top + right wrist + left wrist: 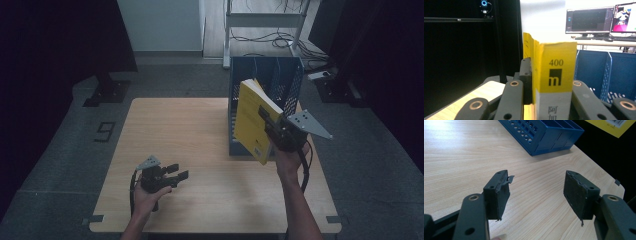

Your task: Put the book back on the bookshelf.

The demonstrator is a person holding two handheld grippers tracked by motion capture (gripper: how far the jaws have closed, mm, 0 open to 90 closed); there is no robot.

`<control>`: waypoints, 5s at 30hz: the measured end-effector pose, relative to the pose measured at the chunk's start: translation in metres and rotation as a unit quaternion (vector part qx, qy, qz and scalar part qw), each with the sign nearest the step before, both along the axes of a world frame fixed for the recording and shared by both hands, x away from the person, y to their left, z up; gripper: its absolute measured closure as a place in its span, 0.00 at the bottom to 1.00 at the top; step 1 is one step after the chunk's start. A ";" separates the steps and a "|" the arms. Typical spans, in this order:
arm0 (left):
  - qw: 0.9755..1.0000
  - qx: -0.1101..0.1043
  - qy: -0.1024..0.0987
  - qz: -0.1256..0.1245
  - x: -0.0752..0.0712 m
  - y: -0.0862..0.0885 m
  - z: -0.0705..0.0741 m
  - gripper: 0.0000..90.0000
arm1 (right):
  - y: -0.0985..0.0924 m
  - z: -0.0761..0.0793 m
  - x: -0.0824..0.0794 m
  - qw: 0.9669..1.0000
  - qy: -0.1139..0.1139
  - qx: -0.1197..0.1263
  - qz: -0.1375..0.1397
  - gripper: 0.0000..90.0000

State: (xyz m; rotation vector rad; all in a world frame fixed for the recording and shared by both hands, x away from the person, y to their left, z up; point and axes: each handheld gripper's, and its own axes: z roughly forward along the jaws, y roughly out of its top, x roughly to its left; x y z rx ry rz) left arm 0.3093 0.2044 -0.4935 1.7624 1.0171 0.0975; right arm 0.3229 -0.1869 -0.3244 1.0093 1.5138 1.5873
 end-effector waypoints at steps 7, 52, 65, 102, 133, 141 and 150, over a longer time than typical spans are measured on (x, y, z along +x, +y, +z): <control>1.000 -0.001 0.002 0.003 0.000 0.001 0.000 0.41 | 0.002 0.001 0.006 1.000 0.002 -0.002 -0.007 0.83; 1.000 0.014 0.010 -0.014 -0.001 -0.010 -0.005 0.41 | 0.012 -0.006 0.060 0.999 0.027 0.000 -0.047 0.83; 1.000 0.012 0.011 -0.015 -0.001 -0.011 -0.006 0.41 | 0.014 -0.010 0.070 0.998 0.030 -0.002 -0.057 0.83; 1.000 0.007 0.022 -0.017 0.000 -0.010 -0.006 0.41 | 0.029 -0.024 0.102 0.995 0.042 -0.005 -0.088 0.83; 0.999 0.017 0.026 -0.016 0.001 -0.012 -0.011 0.41 | 0.031 -0.037 0.129 0.992 0.051 -0.006 -0.114 0.83; 0.999 0.014 0.025 -0.016 0.001 -0.011 -0.010 0.41 | 0.039 -0.037 0.137 0.992 0.048 -0.014 -0.117 0.83; 1.000 0.011 0.024 -0.011 0.002 -0.008 -0.010 0.41 | 0.046 -0.045 0.151 0.991 0.050 -0.017 -0.123 0.83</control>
